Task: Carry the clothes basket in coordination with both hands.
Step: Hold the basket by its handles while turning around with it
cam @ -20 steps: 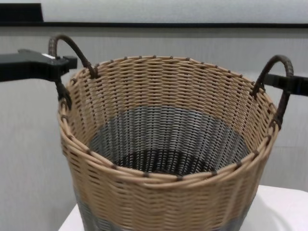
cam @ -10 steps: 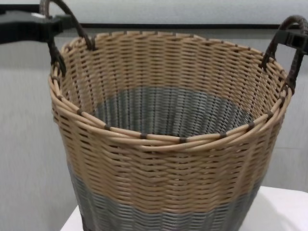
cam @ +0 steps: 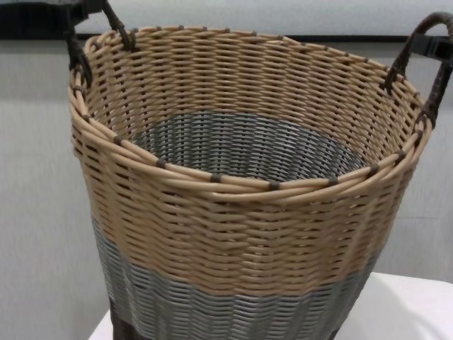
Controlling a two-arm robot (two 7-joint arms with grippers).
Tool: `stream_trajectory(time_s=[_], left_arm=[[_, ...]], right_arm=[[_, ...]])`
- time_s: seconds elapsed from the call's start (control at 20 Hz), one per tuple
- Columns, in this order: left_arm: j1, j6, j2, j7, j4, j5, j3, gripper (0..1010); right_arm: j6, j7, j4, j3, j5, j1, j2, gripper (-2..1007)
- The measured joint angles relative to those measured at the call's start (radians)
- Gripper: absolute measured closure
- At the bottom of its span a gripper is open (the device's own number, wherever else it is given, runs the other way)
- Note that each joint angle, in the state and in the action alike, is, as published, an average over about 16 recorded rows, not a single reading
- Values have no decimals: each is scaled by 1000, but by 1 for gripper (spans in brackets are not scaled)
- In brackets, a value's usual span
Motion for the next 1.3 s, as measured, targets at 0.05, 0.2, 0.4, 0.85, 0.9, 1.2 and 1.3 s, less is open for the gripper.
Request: stream_trajectory(time_s=[0.05, 0.2, 0.4, 0.85, 0.9, 1.2, 1.3], left_arm=[[1, -1, 0, 2, -2, 1, -1, 1009], [2, -3, -1, 7, -5, 4, -2, 1009], [1, -1, -1, 3, -3, 4, -1, 1009], [-2, 4, -1, -3, 3, 0, 2, 1009], [-3, 5, -1, -3, 4, 0, 2, 1009], [-3, 6, 0, -5, 5, -1, 3, 1009], [-4, 6, 0, -5, 6, -2, 3, 1009]], right_arm=[[0, 1, 0, 1, 0, 0, -1, 1001], [-2, 2, 2, 4, 2, 1, -3, 1001], [-2, 1, 4, 4, 3, 1, -4, 1001], [0, -1, 4, 0, -2, 2, -1, 1001], [0, -1, 4, 0, -2, 2, -1, 1001], [0, -2, 3, -1, -3, 2, 0, 1001], [1, -2, 3, -1, -4, 2, 0, 1001]])
